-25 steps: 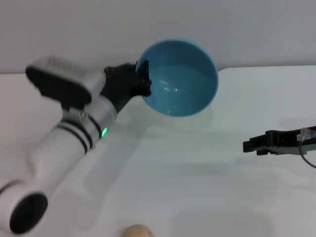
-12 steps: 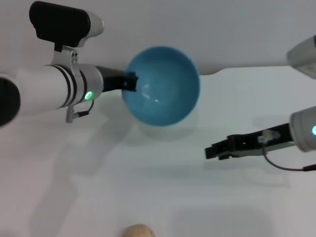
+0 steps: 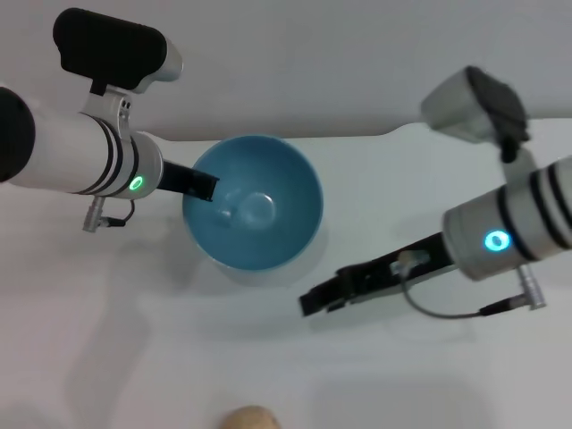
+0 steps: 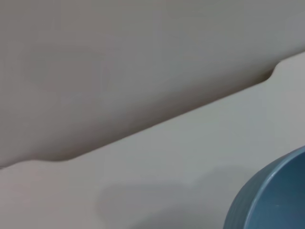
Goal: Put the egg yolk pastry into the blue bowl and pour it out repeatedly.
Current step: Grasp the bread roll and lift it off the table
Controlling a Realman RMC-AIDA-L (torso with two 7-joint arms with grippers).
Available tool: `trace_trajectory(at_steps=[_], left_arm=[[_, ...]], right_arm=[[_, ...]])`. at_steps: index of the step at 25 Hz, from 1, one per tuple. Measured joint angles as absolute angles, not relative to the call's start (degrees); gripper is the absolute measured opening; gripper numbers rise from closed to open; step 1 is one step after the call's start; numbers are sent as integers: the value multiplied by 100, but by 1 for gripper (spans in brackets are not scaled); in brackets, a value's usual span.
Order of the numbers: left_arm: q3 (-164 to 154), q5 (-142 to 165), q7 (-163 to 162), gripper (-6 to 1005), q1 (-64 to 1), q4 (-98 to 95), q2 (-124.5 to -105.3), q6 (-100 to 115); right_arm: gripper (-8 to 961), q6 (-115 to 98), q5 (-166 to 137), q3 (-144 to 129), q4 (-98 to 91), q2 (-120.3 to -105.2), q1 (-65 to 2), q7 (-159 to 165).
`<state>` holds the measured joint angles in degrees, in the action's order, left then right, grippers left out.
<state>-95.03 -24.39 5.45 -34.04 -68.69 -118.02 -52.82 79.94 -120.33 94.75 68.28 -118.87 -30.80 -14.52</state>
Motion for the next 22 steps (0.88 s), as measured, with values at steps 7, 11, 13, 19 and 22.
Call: trace_trajectory(at_steps=[7,11,13,19,22], left_arm=[[-9535,-2139,338,-2,-3601,-6862,-11810,-5733],[-9543,-2082,332,-2,-3742,-6821,-11820,-6063],[-9543,-2055,331,-2,-3818,-6816,-11821,-6294],[-9549,-2041,319,-1,-4088,-6805,-11822,-7054],[-9580,-2039,318,-1,-4133,-6803,-11832,-7119]], right_arm=[[359,7699,-11689,8429,6587,-11889,-3460,-1155],[359,7528,-11692,7988,6583,-11891,-3592,-886],[360,7450,-11714,7841,6569,-11887,-3632,-778],[360,7188,-11738,7359,6397,-11895,-3778,-591],[359,7088,-11727,7119,6273,-11896,-3895,-497]])
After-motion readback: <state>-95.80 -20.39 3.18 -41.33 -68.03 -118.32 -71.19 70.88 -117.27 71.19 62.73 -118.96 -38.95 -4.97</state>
